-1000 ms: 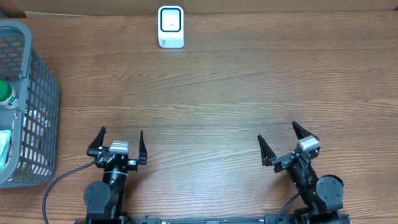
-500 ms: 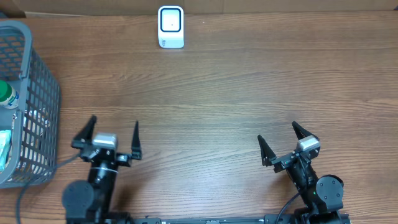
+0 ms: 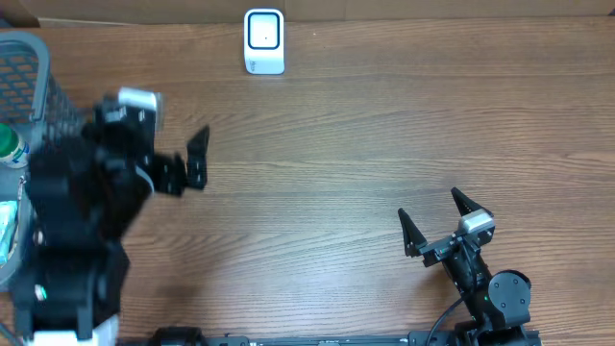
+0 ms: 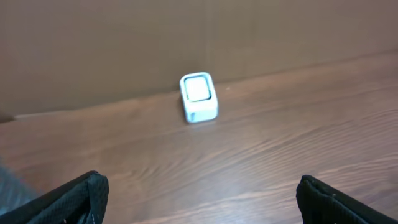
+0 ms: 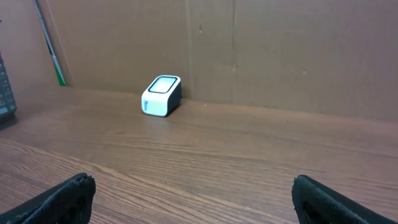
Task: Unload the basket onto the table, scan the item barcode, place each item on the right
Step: 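Reach the left gripper into the grey basket toward the green-lidded jar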
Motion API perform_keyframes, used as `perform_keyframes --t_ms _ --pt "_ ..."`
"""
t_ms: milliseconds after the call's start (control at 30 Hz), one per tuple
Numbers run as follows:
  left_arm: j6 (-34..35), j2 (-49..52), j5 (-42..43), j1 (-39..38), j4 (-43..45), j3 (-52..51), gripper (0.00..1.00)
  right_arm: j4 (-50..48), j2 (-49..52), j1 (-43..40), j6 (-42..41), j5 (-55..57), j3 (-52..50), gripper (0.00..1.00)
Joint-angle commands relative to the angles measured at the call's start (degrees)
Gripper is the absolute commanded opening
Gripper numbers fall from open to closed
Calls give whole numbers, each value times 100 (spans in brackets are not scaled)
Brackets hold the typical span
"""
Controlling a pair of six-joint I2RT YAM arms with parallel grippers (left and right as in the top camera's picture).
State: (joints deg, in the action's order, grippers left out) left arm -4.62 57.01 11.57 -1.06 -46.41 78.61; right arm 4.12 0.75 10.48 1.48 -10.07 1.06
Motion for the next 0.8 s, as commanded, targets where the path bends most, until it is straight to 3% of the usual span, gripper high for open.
perform_keyframes --t_ms 0,200,333,433,767 --pt "120 590 522 -9 -94 684 99 -22 -20 -44 -11 59 -59 100" --pt "369 1196 422 85 57 885 99 -22 -20 -44 -11 59 -59 100" --pt "1259 1314 -398 584 -2 994 100 -22 -20 -44 -11 59 -59 100" --pt "1794 1305 -754 1349 -74 1062 100 -22 -20 -44 -11 59 -59 100" --pt "2057 1720 -748 4065 -479 1058 87 -22 -20 -44 -11 57 -59 100"
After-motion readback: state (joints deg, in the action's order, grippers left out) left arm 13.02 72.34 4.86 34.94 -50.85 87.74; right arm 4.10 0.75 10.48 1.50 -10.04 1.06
